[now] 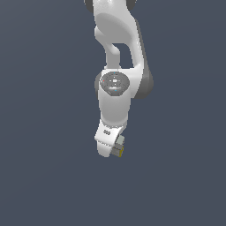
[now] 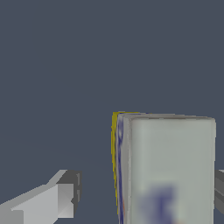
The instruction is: Pick up the object and move it to a goal position.
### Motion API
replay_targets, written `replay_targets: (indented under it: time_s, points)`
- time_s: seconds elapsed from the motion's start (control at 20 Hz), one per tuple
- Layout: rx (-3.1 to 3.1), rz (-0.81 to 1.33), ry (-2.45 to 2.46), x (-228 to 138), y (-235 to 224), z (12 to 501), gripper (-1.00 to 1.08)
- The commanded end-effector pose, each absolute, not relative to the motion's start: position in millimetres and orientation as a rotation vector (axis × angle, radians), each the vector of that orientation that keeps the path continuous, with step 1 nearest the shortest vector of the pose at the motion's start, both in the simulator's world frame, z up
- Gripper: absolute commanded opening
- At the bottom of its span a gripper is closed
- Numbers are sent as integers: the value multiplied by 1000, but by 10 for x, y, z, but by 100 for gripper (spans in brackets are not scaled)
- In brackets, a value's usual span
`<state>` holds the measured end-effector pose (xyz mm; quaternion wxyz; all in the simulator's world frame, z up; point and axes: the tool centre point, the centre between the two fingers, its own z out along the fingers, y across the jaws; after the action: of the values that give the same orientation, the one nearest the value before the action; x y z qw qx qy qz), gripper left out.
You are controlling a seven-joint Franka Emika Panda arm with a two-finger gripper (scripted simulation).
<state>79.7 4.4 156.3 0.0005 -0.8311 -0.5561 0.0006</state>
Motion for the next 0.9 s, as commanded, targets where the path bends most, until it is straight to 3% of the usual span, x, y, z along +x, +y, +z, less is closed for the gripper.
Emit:
replay_targets:
  time_s: [0.0,0.2,0.25,0.85]
  points:
    - [-2610,0,-1748,803,44,1515,100]
    - [-2610,0,-1748,815,45,1520,100]
    - [-2610,0,-1748,815,45,1520,-100]
    - [-2611,1,-1747,809,35,1527,-100]
